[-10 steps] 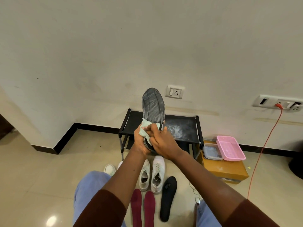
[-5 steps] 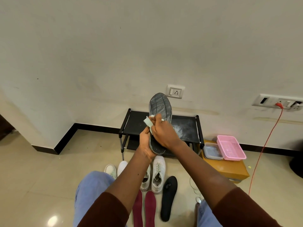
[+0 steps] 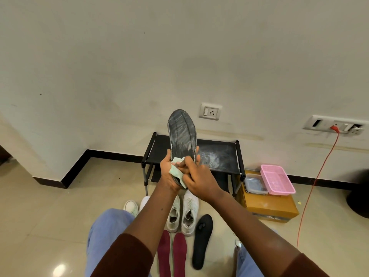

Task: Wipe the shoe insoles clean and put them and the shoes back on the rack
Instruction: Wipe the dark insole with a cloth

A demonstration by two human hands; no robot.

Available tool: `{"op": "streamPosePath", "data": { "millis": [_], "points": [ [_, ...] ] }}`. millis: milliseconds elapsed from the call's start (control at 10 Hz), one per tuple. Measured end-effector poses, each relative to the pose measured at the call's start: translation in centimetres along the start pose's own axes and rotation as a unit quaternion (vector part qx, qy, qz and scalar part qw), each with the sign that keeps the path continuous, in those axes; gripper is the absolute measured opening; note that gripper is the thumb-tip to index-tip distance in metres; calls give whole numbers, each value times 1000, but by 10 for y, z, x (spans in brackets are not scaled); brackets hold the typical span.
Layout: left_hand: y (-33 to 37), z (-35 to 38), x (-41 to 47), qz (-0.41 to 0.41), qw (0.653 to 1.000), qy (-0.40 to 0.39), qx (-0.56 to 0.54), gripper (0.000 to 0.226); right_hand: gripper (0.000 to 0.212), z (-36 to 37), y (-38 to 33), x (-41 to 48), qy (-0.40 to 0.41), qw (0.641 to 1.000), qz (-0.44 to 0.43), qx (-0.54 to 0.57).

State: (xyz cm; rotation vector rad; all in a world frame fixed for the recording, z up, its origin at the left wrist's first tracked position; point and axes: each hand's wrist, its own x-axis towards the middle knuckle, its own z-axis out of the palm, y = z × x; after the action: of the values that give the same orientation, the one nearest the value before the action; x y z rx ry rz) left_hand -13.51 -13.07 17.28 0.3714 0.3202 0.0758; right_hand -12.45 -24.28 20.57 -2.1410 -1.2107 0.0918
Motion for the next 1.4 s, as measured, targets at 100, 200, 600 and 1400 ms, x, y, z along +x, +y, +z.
{"op": "streamPosePath", "data": {
  "millis": [100,200,600,1400],
  "points": [
    [5,-13,8,-19,999,-35,-36,88,23,6,6,-12,17,998,-16,59],
    [7,-18,12,-25,998,-33,-40,84,30,7,11,-16,20,998,-31,60],
    [-5,-17,9,1,998,60,34,46,44,12,-1,8,-9,999,-40,-26],
    [-8,23,-5,184,948,236,111,37,28,25,14,-1,244,909,-300,-156]
  ]
}}
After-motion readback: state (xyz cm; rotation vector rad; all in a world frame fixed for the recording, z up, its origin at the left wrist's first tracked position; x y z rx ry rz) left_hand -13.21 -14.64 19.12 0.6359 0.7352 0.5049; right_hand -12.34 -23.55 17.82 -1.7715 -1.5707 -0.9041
